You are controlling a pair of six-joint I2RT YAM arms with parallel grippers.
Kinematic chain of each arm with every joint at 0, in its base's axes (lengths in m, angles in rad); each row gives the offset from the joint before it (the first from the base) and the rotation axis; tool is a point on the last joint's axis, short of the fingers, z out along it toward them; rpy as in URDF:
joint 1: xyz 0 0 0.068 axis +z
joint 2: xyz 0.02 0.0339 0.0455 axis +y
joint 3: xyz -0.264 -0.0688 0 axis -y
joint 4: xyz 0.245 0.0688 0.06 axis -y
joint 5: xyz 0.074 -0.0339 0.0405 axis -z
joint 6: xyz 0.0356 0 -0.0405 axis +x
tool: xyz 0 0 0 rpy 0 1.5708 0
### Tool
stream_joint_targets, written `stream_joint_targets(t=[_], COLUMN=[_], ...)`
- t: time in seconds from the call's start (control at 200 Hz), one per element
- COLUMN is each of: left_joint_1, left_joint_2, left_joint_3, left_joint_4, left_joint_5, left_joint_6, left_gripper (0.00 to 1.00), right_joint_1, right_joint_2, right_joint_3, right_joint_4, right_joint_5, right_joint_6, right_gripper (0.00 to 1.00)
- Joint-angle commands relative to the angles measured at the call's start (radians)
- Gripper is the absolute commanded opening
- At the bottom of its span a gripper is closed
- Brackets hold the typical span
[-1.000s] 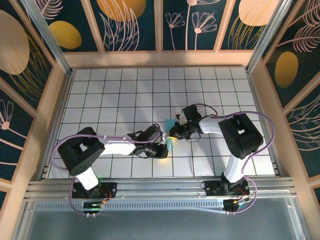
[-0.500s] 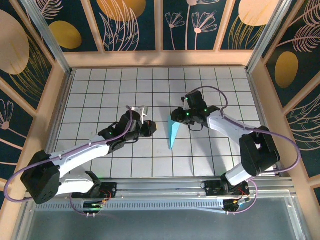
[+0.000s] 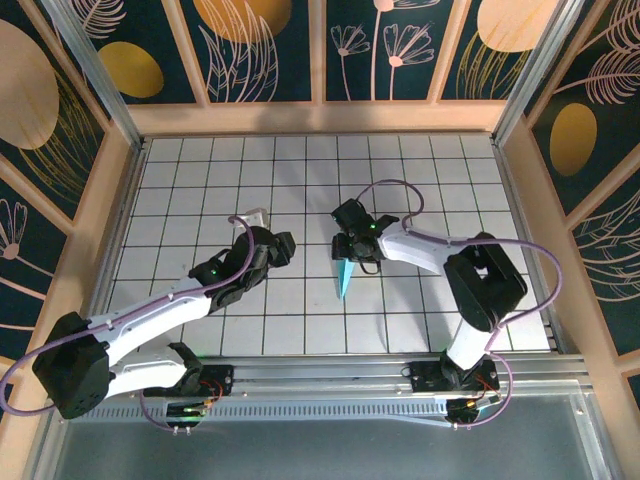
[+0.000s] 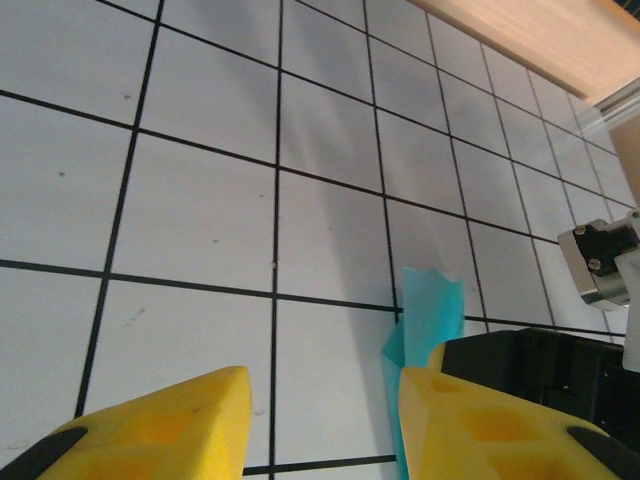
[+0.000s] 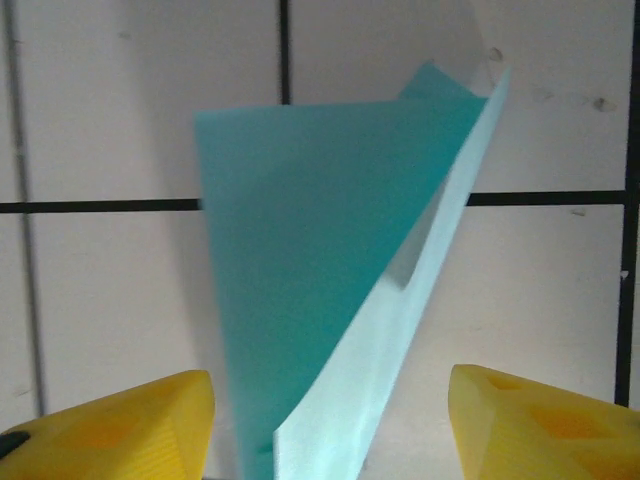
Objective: Fold a paper plane with a square sheet of paper (fold left side to right side)
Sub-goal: Turn over the paper plane at the center of the table.
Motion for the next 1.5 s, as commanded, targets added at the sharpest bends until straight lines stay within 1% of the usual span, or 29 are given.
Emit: stream_joint_targets(t=[0.0,0.07,0.235,0.3,0.36,0.465,0.556,0.631,0.716,0.791,0.856,0.921,1.001,1.051,1.086,1.131,1.326,1.391,1.496], left_joint_1=[0.000,0.000,0.001,0.003,0.001,0.001,0.002,0.001,0.001,0.002,0.001,0.001,0.002,0.002,0.002,0.002,0.002,0.002,0.002], left_joint_2=[-0.028,-0.035,-0.041,-0.042,-0.043,-0.054,-0.076,-0.103,-0.141,-0.182,-0.221,-0.264,-0.318,-0.348,-0.368,-0.389,-0.445,-0.448,-0.444], left_joint_3=[-0.022,-0.026,-0.024,-0.022,-0.021,-0.005,0.011,0.019,0.020,0.013,-0.004,-0.028,-0.066,-0.087,-0.097,-0.109,-0.149,-0.154,-0.156], left_joint_4=[-0.021,-0.024,-0.033,-0.035,-0.038,-0.066,-0.089,-0.096,-0.096,-0.090,-0.073,-0.055,-0.033,-0.025,-0.024,-0.028,-0.044,-0.050,-0.058], left_joint_5=[-0.043,-0.048,-0.057,-0.059,-0.064,-0.097,-0.132,-0.162,-0.195,-0.226,-0.241,-0.255,-0.269,-0.273,-0.277,-0.283,-0.292,-0.289,-0.285], left_joint_6=[-0.012,-0.010,-0.008,-0.009,-0.009,0.001,0.011,0.012,0.001,-0.019,-0.035,-0.059,-0.083,-0.091,-0.097,-0.104,-0.130,-0.137,-0.141], left_gripper=[0.44,0.45,0.47,0.47,0.48,0.49,0.52,0.56,0.64,0.70,0.74,0.78,0.82,0.83,0.83,0.84,0.85,0.85,0.86], right_joint_1=[0.008,0.012,0.013,0.014,0.014,0.014,0.014,0.014,0.007,-0.005,-0.035,-0.077,-0.134,-0.160,-0.169,-0.169,-0.169,-0.159,-0.133], right_joint_2=[0.045,0.053,0.019,-0.005,-0.029,-0.080,-0.139,-0.192,-0.247,-0.301,-0.348,-0.395,-0.432,-0.435,-0.429,-0.411,-0.240,-0.177,-0.075], right_joint_3=[0.035,0.039,0.034,0.028,0.022,0.014,0.017,0.028,0.042,0.040,0.010,-0.055,-0.162,-0.226,-0.267,-0.304,-0.363,-0.358,-0.318], right_joint_4=[-0.045,-0.046,-0.066,-0.075,-0.084,-0.093,-0.095,-0.089,-0.070,-0.024,0.067,0.202,0.416,0.547,0.631,0.706,0.897,0.924,0.903], right_joint_5=[0.082,0.079,0.088,0.094,0.095,0.084,0.079,0.072,0.046,-0.007,-0.111,-0.267,-0.470,-0.556,-0.608,-0.637,-0.709,-0.712,-0.711], right_joint_6=[0.029,0.034,0.039,0.039,0.041,0.045,0.044,0.025,-0.002,-0.023,-0.035,-0.017,0.049,0.108,0.145,0.179,0.260,0.268,0.253], right_gripper=[0.61,0.57,0.38,0.29,0.17,0.00,0.00,0.00,0.00,0.00,0.00,0.00,0.00,0.00,0.00,0.00,0.00,0.00,0.00])
